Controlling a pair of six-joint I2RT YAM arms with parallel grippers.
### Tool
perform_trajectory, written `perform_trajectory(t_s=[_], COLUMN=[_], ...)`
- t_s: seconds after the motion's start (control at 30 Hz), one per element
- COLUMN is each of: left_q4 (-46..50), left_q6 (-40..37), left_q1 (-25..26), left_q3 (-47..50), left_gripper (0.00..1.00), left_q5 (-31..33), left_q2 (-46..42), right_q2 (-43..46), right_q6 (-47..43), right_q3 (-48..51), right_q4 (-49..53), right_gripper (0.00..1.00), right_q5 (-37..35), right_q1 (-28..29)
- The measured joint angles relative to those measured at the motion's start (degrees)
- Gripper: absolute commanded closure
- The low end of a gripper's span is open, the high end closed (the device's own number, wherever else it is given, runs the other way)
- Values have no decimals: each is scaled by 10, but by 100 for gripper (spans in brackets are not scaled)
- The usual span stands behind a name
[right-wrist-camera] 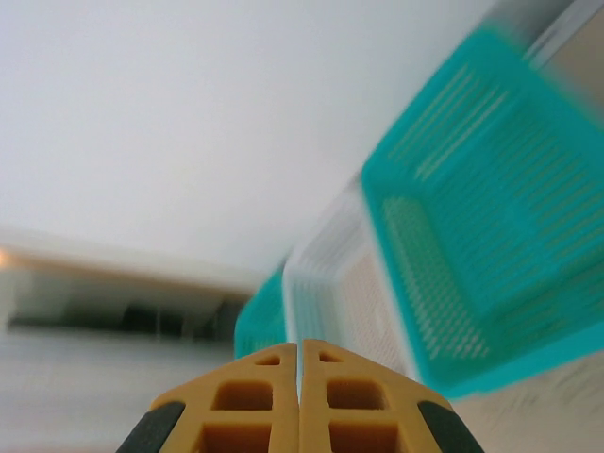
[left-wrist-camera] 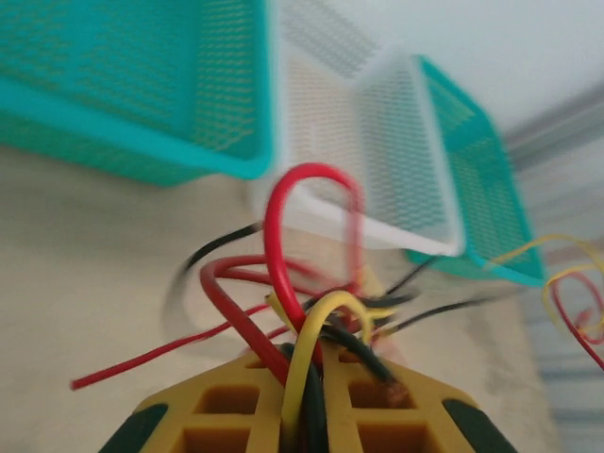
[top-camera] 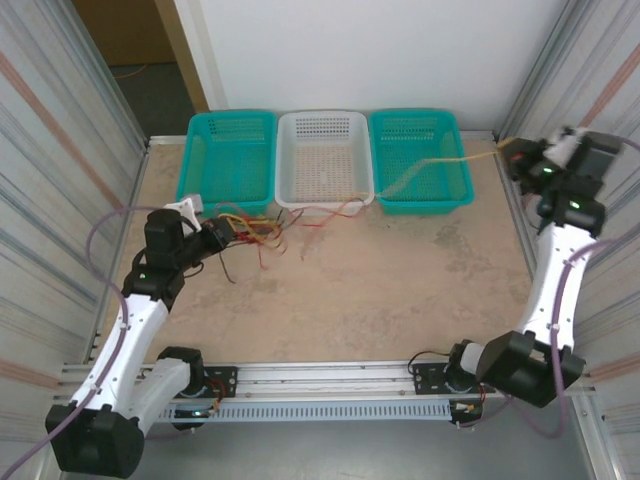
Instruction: Untangle the cables
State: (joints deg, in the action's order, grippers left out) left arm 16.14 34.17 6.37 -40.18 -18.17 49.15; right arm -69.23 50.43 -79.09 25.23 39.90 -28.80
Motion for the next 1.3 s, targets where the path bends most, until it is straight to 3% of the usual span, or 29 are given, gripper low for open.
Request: perform_trajectory(t_s=[0.13, 0.23, 0.3, 0.47, 0.57, 0.6, 0.7, 0.73, 0.83, 0.9, 1.1, 1.2, 1.3], left_q4=[47, 51, 47, -4, -44, -57, -75, -80, -95, -97, -58, -22, 24], left_q6=[-10, -10, -4, 28, 47, 52, 62, 66, 70, 67, 23, -11, -48], left_q1=[-31, -21, 20, 203, 270, 286, 308, 313, 320, 320, 309, 286, 243], left_q3=[7, 16, 17, 19, 18, 17, -5, -18, -44, -56, -94, -126, -157], left_gripper=[100, 100, 100, 100, 100, 89, 40, 28, 5, 1, 3, 5, 1], left_q5=[15, 14, 19, 51, 67, 69, 67, 66, 58, 57, 59, 63, 51], left_q2=[2, 10, 24, 79, 129, 153, 226, 246, 269, 260, 170, 136, 112], right_q2=[12, 11, 11, 10, 10, 10, 10, 10, 10, 11, 11, 9, -2], right_q6=[16, 27, 31, 31, 28, 23, 3, -4, -29, -43, -75, -95, -120], right_q3=[-3, -17, -26, -64, -86, -94, -113, -117, -129, -132, -133, -140, -161], right_q4=[-17, -24, -32, -29, -19, -13, 7, 14, 37, 48, 57, 70, 89], right_gripper=[100, 100, 100, 100, 100, 100, 100, 100, 100, 100, 100, 100, 100], right_q5=[8, 11, 18, 28, 33, 33, 30, 27, 14, 5, -14, -31, -53], right_q1=[-125, -139, -127, -92, -64, -47, 20, 44, 115, 152, 251, 299, 336])
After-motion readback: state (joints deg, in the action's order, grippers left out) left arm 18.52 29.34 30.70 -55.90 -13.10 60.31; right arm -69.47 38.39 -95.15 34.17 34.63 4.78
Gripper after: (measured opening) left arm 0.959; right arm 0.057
